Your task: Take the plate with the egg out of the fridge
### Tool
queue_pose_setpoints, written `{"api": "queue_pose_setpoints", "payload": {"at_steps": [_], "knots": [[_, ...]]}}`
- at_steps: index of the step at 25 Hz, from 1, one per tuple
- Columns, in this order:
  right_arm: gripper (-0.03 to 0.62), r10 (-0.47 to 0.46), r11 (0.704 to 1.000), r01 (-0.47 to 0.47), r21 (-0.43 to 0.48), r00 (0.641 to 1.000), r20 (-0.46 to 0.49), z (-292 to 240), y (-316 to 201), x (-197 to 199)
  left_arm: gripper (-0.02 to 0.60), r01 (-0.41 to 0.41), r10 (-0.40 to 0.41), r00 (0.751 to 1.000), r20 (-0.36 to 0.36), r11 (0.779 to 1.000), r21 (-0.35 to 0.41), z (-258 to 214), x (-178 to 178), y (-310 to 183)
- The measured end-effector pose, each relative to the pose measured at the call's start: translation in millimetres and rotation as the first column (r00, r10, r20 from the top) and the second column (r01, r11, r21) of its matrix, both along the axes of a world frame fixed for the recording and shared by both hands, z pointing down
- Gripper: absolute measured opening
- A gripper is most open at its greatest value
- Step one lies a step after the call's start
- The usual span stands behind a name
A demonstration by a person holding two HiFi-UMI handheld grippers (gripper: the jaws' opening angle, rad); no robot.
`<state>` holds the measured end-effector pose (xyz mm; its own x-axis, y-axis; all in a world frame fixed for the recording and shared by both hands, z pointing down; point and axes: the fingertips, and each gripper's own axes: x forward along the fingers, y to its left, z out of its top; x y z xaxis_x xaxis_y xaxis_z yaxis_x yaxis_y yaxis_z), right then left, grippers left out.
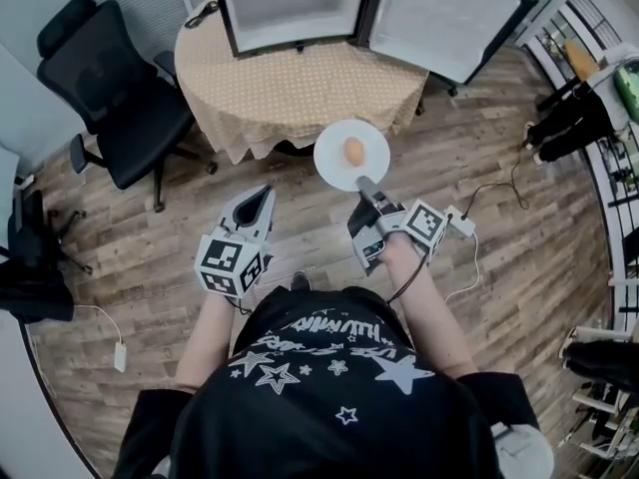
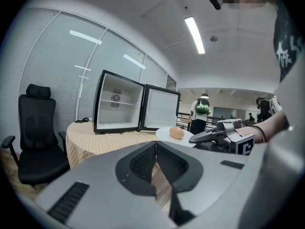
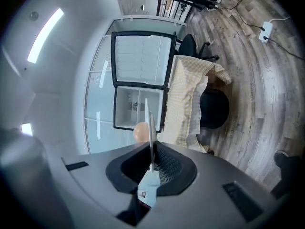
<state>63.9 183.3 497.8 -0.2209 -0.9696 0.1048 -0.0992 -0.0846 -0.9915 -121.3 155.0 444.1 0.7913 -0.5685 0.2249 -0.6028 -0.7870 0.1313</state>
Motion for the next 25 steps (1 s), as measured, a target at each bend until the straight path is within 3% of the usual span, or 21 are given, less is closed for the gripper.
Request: {"api": "queue_pose_setpoints", "payload": {"at_steps": [5, 10, 25], "knots": [[0.034, -0.033, 0.999, 0.033, -0.001, 0.999, 0.003, -3.7, 13.5, 8.3, 0.009, 0.005, -0.005, 1.000, 0.007, 1.000, -0.027, 3.8, 22.1, 14.9], [0.034, -0.047, 0.999, 0.048, -0.003, 0.998, 0.031, -8.6, 28.3, 24.4, 0.009, 0.002, -0.001, 1.000, 0.018, 1.000, -0.007, -5.0, 46.6, 36.4], [0.034, -0.099, 0.995, 0.099, 0.002, 0.994, 0.051, -5.5, 48.7, 47.0, 0.009, 0.066, -0.066, 0.997, 0.037, 0.998, 0.004, -9.3, 64.9, 63.3]]}}
